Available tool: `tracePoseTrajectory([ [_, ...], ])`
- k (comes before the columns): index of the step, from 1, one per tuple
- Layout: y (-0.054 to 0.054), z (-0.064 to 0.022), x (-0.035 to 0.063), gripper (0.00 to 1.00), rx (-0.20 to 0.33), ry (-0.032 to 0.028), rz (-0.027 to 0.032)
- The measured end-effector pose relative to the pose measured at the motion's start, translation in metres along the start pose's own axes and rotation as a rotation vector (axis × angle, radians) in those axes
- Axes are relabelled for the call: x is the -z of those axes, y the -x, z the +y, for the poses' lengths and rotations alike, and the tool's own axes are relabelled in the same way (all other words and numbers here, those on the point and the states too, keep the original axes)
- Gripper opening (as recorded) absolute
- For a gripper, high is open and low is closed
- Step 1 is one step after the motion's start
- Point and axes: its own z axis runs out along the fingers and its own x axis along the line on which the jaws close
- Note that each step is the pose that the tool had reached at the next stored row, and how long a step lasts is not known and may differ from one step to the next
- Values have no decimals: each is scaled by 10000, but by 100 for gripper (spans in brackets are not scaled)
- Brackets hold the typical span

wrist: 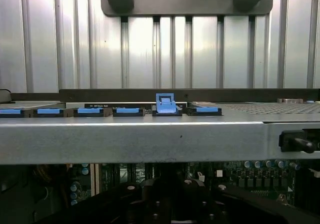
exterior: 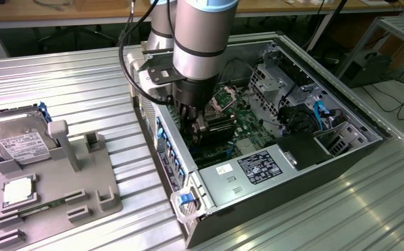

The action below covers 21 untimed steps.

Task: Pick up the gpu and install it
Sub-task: 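Press down on the gpu until it lock into place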

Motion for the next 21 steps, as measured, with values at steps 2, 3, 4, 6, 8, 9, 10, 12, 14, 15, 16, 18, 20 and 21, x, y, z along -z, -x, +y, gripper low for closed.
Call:
tracePoseTrajectory([
  [2, 1, 0, -13, 11, 0, -4, -5],
  [3, 1, 0, -16, 11, 0, -9, -12],
  [4, 2, 0, -11, 11, 0, -10, -15],
  [6, 5, -1, 21, 11, -1, -26, -41],
  [8, 3, 0, 87, 11, 1, -8, -9],
  [9, 5, -1, 112, 11, 1, -10, -10],
  [10, 6, -1, 134, 11, 1, -11, -8],
  [12, 26, -1, 177, 11, -1, -11, 38],
  [14, 45, -1, 225, 11, 1, -8, 79],
  [15, 49, -1, 239, 11, 1, -9, 89],
  [16, 51, -1, 253, 11, 1, -10, 105],
  [18, 54, 3, 267, 11, 0, 3, 159],
  [20, 53, 21, 279, 11, 1, 20, 187],
  [21, 53, 34, 284, 11, 1, 24, 193],
])
